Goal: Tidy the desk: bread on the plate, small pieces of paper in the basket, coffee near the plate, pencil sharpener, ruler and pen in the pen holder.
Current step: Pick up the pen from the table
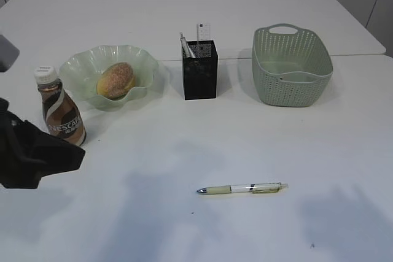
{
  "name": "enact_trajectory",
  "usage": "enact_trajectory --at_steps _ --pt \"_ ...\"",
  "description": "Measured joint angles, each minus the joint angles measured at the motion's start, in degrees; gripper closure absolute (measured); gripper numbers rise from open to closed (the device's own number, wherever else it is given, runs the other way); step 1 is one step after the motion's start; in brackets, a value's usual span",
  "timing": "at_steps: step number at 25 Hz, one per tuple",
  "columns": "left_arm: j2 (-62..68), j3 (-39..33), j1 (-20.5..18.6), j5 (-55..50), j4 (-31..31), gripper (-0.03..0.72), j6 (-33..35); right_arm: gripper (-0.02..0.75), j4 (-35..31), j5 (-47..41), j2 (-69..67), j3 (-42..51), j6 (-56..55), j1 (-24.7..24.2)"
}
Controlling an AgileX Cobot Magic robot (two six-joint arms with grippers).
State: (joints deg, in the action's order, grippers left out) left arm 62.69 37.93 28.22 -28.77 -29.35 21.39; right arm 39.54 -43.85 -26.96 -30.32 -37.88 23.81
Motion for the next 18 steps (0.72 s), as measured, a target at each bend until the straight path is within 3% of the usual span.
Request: enact_trajectory --at_steps 11,18 --pt "8.7 0.1 0.0 1.2 -26.1 0.501 28.2 0.477 1.5 -5.0 0.0 0.0 -3.0 0.0" --pt "15.2 7.9 0.0 -1.7 -27.5 0.447 34.0 0.477 1.3 -5.3 0.0 0.0 -3.4 0.0"
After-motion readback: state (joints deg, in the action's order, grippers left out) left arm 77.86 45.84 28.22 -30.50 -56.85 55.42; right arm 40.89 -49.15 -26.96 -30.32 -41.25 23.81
